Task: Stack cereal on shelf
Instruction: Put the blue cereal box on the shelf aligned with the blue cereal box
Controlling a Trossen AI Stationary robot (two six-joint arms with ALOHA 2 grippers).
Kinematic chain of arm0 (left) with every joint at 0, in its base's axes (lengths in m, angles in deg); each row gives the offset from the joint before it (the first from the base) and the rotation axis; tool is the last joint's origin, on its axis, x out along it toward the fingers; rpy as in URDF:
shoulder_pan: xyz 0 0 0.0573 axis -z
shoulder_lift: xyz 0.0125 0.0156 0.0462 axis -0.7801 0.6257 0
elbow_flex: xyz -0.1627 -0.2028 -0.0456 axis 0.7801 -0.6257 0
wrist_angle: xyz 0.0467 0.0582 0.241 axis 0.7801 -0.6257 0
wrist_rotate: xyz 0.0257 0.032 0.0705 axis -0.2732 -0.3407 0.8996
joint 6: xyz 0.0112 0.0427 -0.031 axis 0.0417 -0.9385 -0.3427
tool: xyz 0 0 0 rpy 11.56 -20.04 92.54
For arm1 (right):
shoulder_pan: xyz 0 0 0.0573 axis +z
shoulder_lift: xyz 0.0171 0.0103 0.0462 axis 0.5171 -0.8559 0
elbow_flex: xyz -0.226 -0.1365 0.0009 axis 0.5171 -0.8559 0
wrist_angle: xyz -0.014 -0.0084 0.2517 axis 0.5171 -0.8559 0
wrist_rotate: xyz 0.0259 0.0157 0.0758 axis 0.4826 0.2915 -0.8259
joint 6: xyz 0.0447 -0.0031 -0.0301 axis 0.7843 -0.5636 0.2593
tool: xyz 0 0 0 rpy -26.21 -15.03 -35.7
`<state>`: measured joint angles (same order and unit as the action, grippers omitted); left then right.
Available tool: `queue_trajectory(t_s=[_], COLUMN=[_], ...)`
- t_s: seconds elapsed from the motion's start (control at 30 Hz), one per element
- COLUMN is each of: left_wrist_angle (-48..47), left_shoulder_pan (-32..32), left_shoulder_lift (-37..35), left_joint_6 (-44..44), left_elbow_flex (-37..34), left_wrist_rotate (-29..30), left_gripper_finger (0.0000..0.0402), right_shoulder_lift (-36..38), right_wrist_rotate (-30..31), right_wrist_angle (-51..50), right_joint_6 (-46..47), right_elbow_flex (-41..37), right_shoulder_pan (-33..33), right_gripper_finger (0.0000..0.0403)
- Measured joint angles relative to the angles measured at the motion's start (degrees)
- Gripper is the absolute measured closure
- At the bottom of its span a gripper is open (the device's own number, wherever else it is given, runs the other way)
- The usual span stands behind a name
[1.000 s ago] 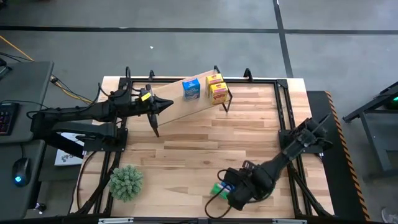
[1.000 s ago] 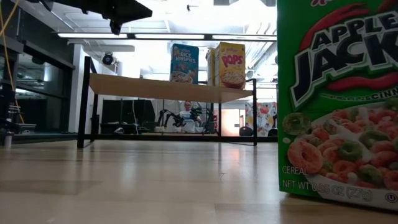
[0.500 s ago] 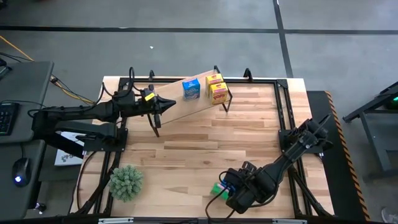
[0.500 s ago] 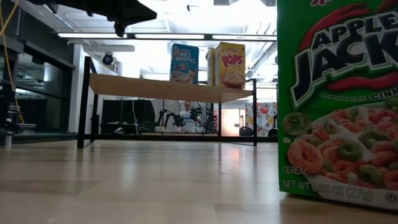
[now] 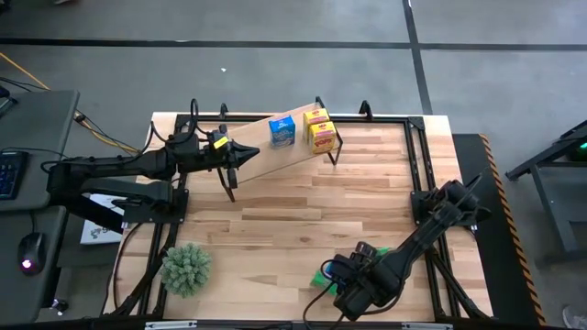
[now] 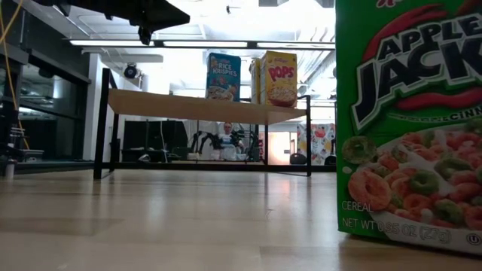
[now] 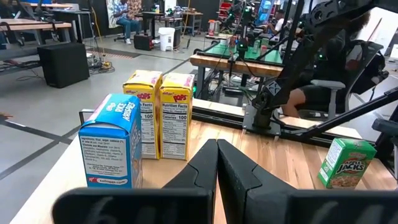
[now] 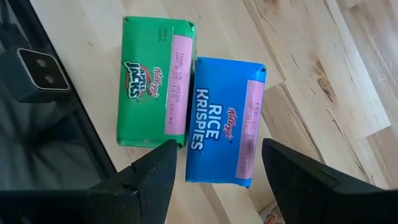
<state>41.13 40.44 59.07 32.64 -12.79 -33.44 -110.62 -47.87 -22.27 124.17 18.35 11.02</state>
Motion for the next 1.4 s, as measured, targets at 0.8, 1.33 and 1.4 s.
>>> queue_trajectory(t_s=[0.8,1.33,1.4], left_wrist_angle=[0.0,0.0,0.0], left_shoulder_pan=[0.0,0.0,0.0], left_shoulder_lift=[0.0,0.0,0.0], left_joint_6=[0.0,0.0,0.0], left_elbow_flex=[0.0,0.0,0.0], left_wrist_rotate=[0.0,0.0,0.0], left_gripper_finger=[0.0398,0.0398,0.0398], right_shoulder_lift=[-1.6,-1.7,-1.7], right_wrist_rotate=[-0.4,-1.2,-1.3], right_wrist_angle=[0.5,0.7,0.5], right_joint_6=[-3.8,-5.3,-5.3], right_elbow_flex=[0.1,0.1,0.1], right_shoulder_pan=[-0.7,-3.0,-3.3], right_gripper_finger=[0.0173,0.0177,0.0184])
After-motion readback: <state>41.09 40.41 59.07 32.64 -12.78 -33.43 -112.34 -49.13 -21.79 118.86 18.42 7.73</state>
